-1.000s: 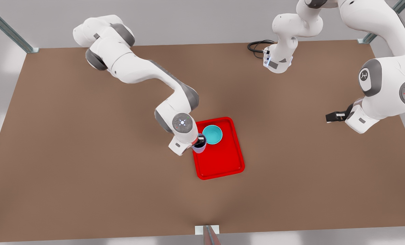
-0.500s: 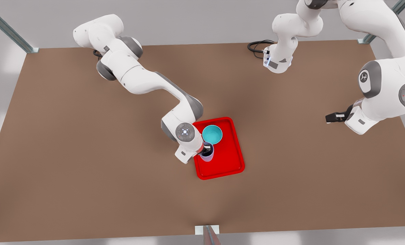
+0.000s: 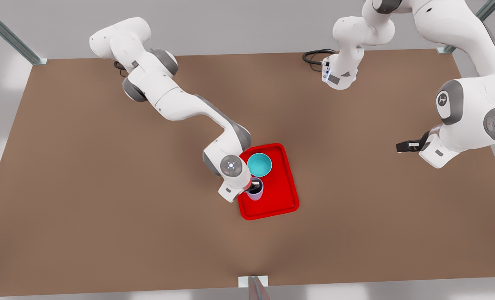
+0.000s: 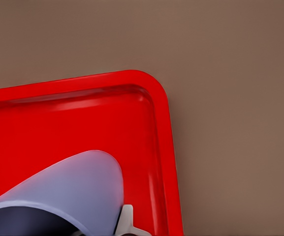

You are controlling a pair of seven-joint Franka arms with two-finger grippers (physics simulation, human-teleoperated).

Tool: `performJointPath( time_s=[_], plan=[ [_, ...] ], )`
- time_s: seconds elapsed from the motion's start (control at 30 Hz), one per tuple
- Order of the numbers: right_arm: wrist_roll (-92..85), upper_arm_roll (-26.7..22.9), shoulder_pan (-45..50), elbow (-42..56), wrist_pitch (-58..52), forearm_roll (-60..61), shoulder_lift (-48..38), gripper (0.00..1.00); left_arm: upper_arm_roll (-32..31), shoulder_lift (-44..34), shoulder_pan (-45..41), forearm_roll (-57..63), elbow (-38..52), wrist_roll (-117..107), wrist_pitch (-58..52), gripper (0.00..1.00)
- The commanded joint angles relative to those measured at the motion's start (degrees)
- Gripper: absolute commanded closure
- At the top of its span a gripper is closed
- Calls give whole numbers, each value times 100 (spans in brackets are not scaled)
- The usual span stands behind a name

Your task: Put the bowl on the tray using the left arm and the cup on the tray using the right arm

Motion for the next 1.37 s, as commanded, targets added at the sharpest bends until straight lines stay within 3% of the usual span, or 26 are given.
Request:
performJointPath(
  time_s=[0.0,0.07,0.1,0.17,0.2,0.23,0.77,0.83,0.93,1.0,1.07,1.1,1.13,1.33],
  plan=[
    [18,1,0,1,-20,-43,9,79,0,0,0,0,0,0,0,0],
    [9,1,0,1,-20,-43,18,77,0,0,0,0,0,0,-9,0],
    [0,1,-9,0,-20,-43,18,60,0,0,0,0,0,0,-9,0],
    [114,-7,70,-8,-20,-52,18,53,0,0,0,0,0,0,-9,0],
    [141,1,70,-8,-20,-43,18,39,0,0,0,0,0,0,-9,0],
    [123,-7,53,-17,7,-43,18,0,0,0,0,0,0,0,-9,0],
    [71,63,-88,-96,24,-26,-44,0,0,-9,0,0,0,0,-61,0],
    [-61,72,-290,-87,-353,317,-184,0,0,0,0,0,0,9,-61,0],
    [-88,80,-273,-70,-2312,352,-1607,0,0,-9,0,0,0,0,-61,0],
    [-964,54,-948,-87,-3455,642,-2609,0,0,-9,0,0,0,0,-61,0],
    [-2239,-78,-2205,-1851,-3571,396,-3962,0,0,-9,0,0,0,0,-61,0],
    [-2776,-69,-2855,-3556,-2404,431,-5156,0,0,-9,0,0,0,0,-61,0],
    [-2988,-69,-3365,-4323,-2296,738,-5914,0,0,-9,0,0,0,0,-61,0],
    [-2918,-87,-3683,-4438,-2437,1064,-6099,0,0,-9,0,0,0,0,-61,0]
  ],
)
